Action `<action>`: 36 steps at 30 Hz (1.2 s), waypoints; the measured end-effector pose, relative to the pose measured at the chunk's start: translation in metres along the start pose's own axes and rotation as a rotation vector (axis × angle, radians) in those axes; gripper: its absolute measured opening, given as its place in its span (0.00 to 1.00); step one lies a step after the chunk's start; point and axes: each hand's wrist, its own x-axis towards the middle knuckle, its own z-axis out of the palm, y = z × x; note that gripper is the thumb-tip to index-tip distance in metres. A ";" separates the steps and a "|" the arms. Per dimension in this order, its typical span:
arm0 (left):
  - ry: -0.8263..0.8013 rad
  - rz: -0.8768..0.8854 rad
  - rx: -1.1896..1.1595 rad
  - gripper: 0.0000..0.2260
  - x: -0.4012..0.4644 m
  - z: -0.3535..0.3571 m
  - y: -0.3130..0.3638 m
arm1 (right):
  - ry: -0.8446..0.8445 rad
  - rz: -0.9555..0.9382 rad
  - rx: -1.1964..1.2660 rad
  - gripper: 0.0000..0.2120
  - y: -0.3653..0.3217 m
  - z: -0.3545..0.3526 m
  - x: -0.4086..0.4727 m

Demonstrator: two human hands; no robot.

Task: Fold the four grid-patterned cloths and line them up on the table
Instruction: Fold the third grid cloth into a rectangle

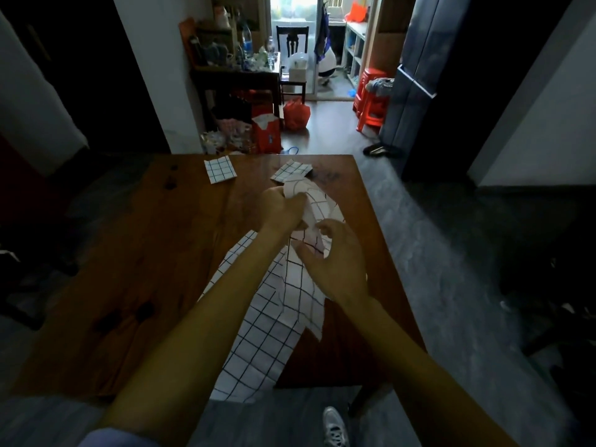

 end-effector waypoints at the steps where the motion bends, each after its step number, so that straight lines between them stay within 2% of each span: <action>1: -0.011 -0.001 -0.034 0.04 0.001 0.002 0.000 | -0.046 0.061 -0.013 0.28 0.002 0.001 -0.001; 3: -0.042 -0.010 -0.091 0.04 0.002 0.005 -0.002 | -0.099 0.181 -0.013 0.26 0.010 0.003 -0.001; 6: 0.018 0.050 0.010 0.09 0.005 0.007 -0.003 | -0.042 0.264 0.001 0.14 0.021 -0.002 0.007; 7: 0.092 0.143 0.135 0.13 0.005 0.004 -0.002 | -0.041 0.245 -0.039 0.10 0.025 -0.005 0.012; 8: 0.155 0.308 0.285 0.17 0.007 0.001 -0.003 | -0.057 0.215 -0.082 0.08 0.027 -0.009 0.017; 9: 0.151 0.527 0.448 0.21 0.010 -0.003 -0.005 | -0.080 0.172 -0.134 0.08 0.029 -0.013 0.023; 10: 0.072 0.736 0.629 0.23 0.011 -0.006 -0.005 | -0.107 0.120 -0.188 0.09 0.031 -0.017 0.030; 12: -0.152 1.035 0.922 0.27 0.016 -0.008 -0.008 | -0.151 0.008 -0.285 0.09 0.031 -0.027 0.043; 14: -0.291 1.147 1.106 0.26 0.022 -0.007 -0.008 | -0.172 -0.077 -0.333 0.10 0.026 -0.040 0.056; 18: -0.318 1.056 1.350 0.29 0.039 0.004 -0.005 | -0.305 -0.252 -0.483 0.11 0.021 -0.062 0.078; 22: -0.323 1.106 1.407 0.16 0.055 0.022 0.009 | -0.384 -0.323 -0.557 0.11 0.022 -0.076 0.094; 24: -0.315 1.078 1.424 0.12 0.065 0.027 0.017 | -0.375 -0.291 -0.499 0.11 0.025 -0.081 0.101; 27: -0.265 1.010 1.475 0.15 0.081 0.030 0.023 | -0.388 -0.119 -0.479 0.13 0.039 -0.087 0.116; 29: -0.240 0.976 1.474 0.17 0.092 0.030 0.024 | -0.439 -0.029 -0.555 0.12 0.051 -0.088 0.129; 32: -0.256 0.927 1.491 0.18 0.108 0.026 0.030 | -0.367 0.016 -0.658 0.10 0.060 -0.087 0.155; 36: -0.263 0.836 1.580 0.19 0.129 0.018 0.040 | -0.188 -0.062 -0.666 0.11 0.056 -0.086 0.192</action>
